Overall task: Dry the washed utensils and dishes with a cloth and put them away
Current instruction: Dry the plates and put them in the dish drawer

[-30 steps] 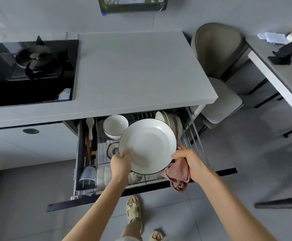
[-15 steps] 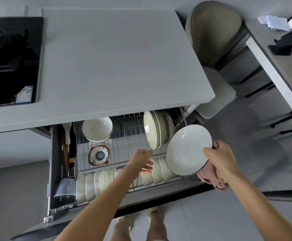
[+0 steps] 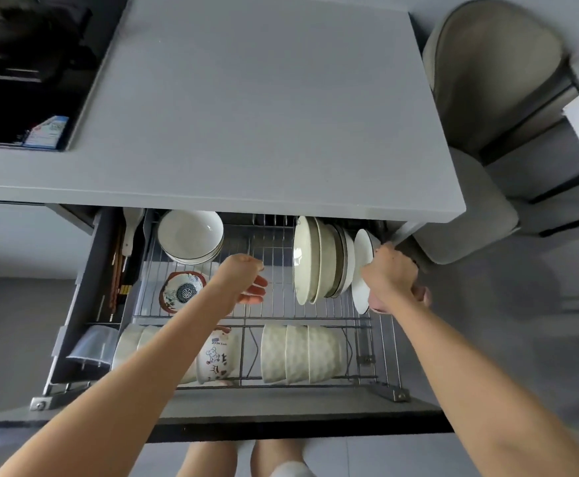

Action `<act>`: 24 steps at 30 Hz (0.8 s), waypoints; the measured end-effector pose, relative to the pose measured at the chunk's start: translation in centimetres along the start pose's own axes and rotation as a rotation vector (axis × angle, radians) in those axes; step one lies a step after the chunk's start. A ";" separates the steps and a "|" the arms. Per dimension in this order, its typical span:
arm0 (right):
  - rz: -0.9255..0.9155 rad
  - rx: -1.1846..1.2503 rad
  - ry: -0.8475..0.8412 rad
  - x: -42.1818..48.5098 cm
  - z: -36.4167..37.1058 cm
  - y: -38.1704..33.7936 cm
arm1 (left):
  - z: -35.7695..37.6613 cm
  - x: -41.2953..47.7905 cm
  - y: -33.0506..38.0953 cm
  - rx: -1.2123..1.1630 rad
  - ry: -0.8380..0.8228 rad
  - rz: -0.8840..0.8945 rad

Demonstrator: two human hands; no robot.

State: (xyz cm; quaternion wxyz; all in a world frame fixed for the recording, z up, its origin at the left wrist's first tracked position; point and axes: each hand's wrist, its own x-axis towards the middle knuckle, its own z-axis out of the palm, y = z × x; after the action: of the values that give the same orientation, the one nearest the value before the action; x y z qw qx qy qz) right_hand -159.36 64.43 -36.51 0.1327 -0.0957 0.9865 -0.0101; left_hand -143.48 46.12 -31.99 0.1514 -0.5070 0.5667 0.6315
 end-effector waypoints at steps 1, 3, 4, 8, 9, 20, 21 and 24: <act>-0.008 -0.010 -0.003 0.5 0.6 -0.3 | -0.1 0.2 -0.1 -0.003 0.006 0.002; -0.033 -0.030 0.000 1.8 1.8 -0.9 | -0.3 0.7 -0.3 -0.011 0.023 0.007; -0.040 -0.037 0.002 2.2 2.2 -1.2 | -0.5 0.9 -0.3 -0.014 0.034 0.005; -0.078 -0.038 0.012 4.0 3.7 -1.6 | -0.8 1.6 -0.1 -0.027 0.078 -0.003; -0.093 -0.032 0.008 4.4 4.0 -1.5 | -0.8 1.8 0.0 -0.034 0.083 -0.004; -0.185 0.226 -0.428 8.0 5.2 1.4 | -0.3 2.6 0.4 -0.029 0.109 -0.045; -0.182 0.255 -0.443 8.1 5.3 1.5 | -0.2 2.7 0.5 -0.030 0.107 -0.055; -0.188 0.318 -0.485 8.2 5.2 1.5 | 0.0 3.0 0.4 -0.030 0.101 -0.074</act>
State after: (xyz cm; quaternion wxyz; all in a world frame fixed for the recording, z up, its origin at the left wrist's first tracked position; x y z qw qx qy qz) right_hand -166.04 64.35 -43.73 0.3763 -0.1643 0.8988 -0.1536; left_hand -145.07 44.83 -34.19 0.1382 -0.5610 0.5449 0.6077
